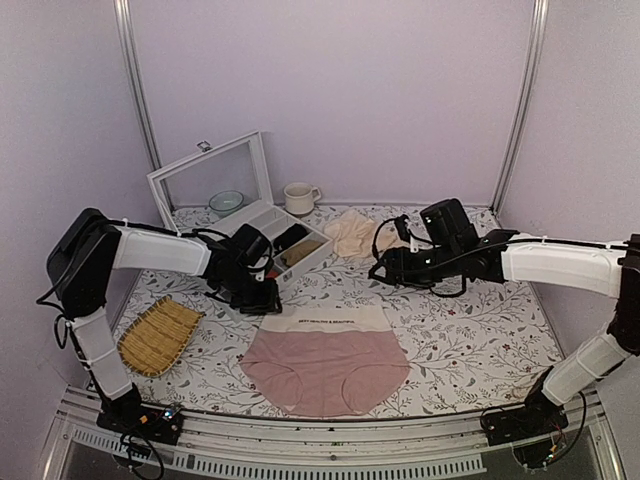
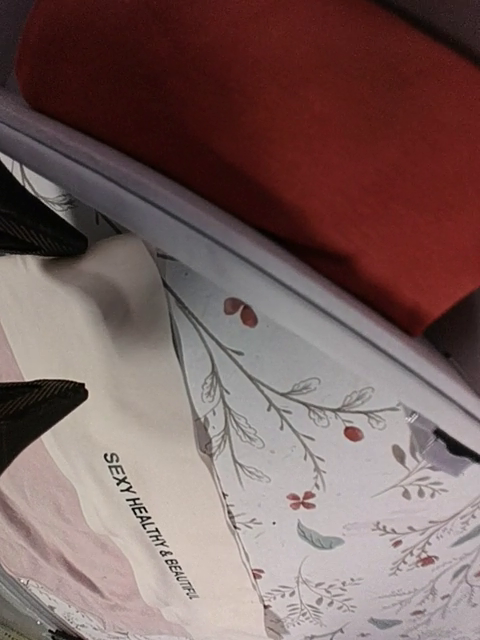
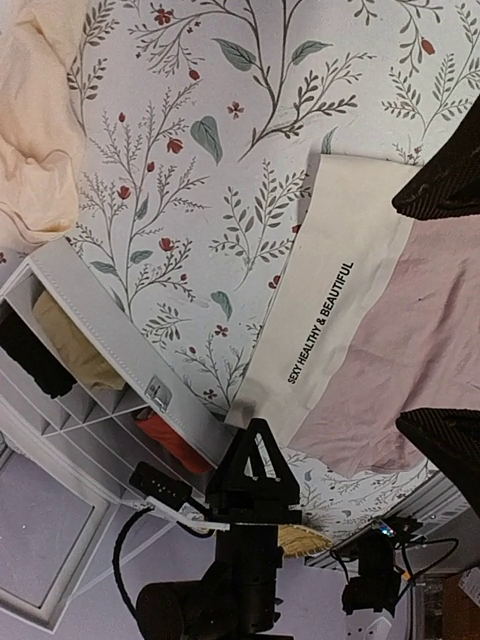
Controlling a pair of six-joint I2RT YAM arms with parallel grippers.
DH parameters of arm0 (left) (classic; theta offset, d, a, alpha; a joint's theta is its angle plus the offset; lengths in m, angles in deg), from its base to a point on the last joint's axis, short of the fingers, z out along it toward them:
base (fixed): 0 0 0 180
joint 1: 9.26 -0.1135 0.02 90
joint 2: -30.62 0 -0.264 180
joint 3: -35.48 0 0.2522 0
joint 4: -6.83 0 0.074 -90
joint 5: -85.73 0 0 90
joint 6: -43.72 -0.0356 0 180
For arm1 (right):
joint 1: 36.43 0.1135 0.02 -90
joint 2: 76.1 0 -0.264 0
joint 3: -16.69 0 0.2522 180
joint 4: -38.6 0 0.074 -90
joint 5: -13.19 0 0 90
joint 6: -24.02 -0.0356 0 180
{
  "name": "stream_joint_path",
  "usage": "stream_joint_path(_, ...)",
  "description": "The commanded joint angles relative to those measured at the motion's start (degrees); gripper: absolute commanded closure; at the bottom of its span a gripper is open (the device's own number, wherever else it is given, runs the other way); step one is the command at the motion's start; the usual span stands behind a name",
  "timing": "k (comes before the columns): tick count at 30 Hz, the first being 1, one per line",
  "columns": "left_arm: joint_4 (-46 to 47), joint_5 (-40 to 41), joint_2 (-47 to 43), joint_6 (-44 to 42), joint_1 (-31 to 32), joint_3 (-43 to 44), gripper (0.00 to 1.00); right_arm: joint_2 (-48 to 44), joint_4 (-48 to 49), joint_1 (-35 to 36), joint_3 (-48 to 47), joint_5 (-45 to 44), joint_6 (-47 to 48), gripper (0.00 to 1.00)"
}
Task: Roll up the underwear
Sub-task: Move the underwear to the center of the board.
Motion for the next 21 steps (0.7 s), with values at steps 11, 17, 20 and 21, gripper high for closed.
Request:
stream_joint_path(11,-2.6,1.9,0.8,-0.3,-0.1,1.4,0.65,17.2,-2.2,-1.8,-3.7,1.9,-3.9,0.53)
stream_joint_path(17,-2.7,1.9,0.4,-0.3,-0.1,1.3,0.74,21.0,-1.6,-2.8,-5.0,2.8,-3.7,0.57)
stream_joint_path(20,-2.8,1.8,0.1,-0.1,-0.1,1.3,0.73,22.4,-1.6,-3.2,-5.1,2.2,-4.0,0.57)
stream_joint_path(21,-2.9,1.9,0.0,-0.1,-0.1,1.4,0.73,22.8,-1.4,-3.5,-4.7,2.3,-4.3,0.57)
